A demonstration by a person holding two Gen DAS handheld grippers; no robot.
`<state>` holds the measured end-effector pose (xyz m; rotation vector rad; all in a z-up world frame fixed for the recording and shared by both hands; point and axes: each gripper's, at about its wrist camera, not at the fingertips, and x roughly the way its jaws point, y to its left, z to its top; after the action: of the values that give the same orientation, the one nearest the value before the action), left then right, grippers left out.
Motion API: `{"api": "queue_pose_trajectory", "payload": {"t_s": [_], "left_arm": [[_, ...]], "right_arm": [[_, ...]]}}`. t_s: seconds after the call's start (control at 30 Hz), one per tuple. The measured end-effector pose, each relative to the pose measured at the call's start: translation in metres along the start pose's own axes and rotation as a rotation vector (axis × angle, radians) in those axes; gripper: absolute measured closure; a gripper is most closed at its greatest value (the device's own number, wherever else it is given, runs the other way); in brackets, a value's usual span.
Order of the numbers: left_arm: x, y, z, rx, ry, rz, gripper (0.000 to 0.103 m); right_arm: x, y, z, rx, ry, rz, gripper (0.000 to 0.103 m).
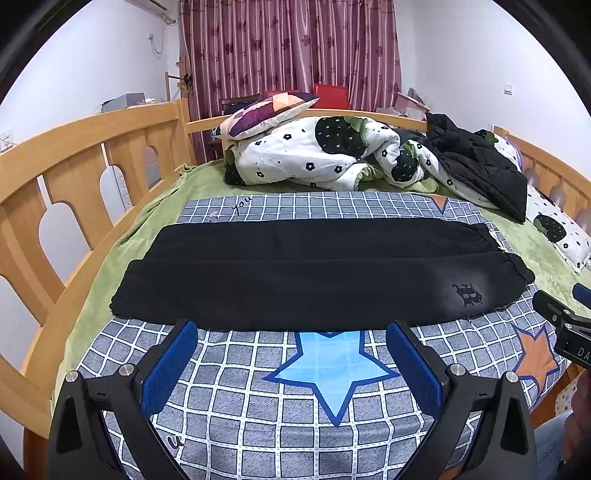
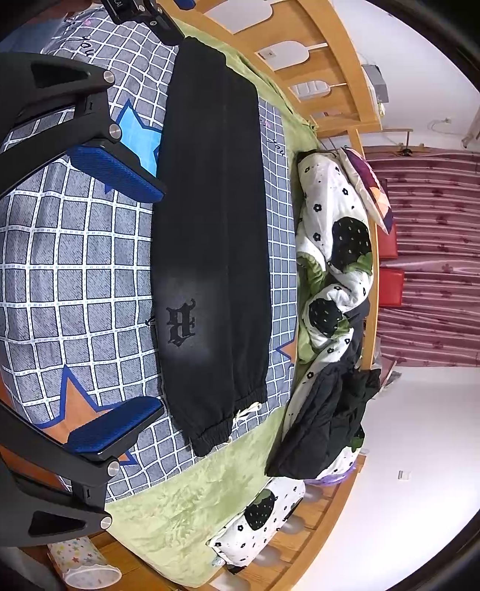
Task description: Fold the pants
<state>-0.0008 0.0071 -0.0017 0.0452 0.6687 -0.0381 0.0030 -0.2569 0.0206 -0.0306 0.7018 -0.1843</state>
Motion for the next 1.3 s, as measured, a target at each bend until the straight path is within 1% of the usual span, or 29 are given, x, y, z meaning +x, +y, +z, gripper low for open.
{"api": "queue_pose_trajectory", "payload": {"t_s": [0.27,0.47,0.63,0.7,0.77,0.83,0.93,1.0,1.07,1.1,1.13,1.17,1.2,1.23,1.27,1.3], "left_arm": [[-0.001,0.000,0.000,-0.004,0.000,-0.003,0.000],[-0.002,-0.008,0.000,0.006,-0.011,-0.002,0.000],[-0.003,-0.004,0.004,-0.037,-0.020,0.004,0.000],[-0.003,-0.002,0.007,-0.059,-0.030,-0.004,0.000],[-0.002,0.002,0.015,-0.076,-0.033,-0.023,0.000],[-0.002,0.007,0.026,-0.075,-0.047,-0.033,0.000],[0.001,0.025,0.042,-0.073,-0.074,-0.011,0.000],[0.010,0.042,0.052,-0.075,-0.069,0.010,0.000],[0.021,0.064,0.056,-0.090,-0.078,0.066,0.000],[0.027,0.075,0.055,-0.099,-0.074,0.075,0.001],[0.036,0.088,0.053,-0.112,-0.062,0.073,0.001],[0.044,0.099,0.051,-0.126,-0.050,0.073,0.001],[0.056,0.115,0.046,-0.148,-0.035,0.074,0.001],[0.065,0.124,0.041,-0.157,-0.017,0.074,0.001],[0.081,0.139,0.031,-0.173,0.022,0.074,0.001],[0.089,0.147,0.023,-0.187,0.041,0.081,0.001]], "right_arm": [[0.001,-0.002,-0.001,0.004,-0.002,0.002,0.000],[-0.001,0.000,-0.001,-0.003,-0.013,0.001,0.000],[-0.005,0.002,-0.001,0.004,-0.039,-0.026,0.000],[-0.006,0.000,0.000,0.014,-0.050,0.004,0.000],[-0.007,0.000,0.005,0.028,-0.051,0.059,0.000],[-0.006,-0.001,0.012,0.033,-0.055,0.089,0.000],[-0.007,-0.005,0.028,0.013,-0.073,0.112,0.000],[-0.005,-0.011,0.042,-0.022,-0.083,0.129,0.001],[-0.002,-0.023,0.054,-0.030,-0.111,0.110,0.001],[0.004,-0.034,0.061,-0.030,-0.118,0.099,0.001],[0.011,-0.043,0.064,-0.024,-0.111,0.104,0.001],[0.022,-0.055,0.067,-0.008,-0.081,0.129,0.003],[0.031,-0.063,0.068,0.006,-0.060,0.147,0.010],[0.044,-0.075,0.066,0.031,-0.034,0.161,0.014],[0.060,-0.088,0.061,0.056,-0.012,0.145,0.014],[0.073,-0.097,0.055,0.065,0.003,0.122,0.014]]}}
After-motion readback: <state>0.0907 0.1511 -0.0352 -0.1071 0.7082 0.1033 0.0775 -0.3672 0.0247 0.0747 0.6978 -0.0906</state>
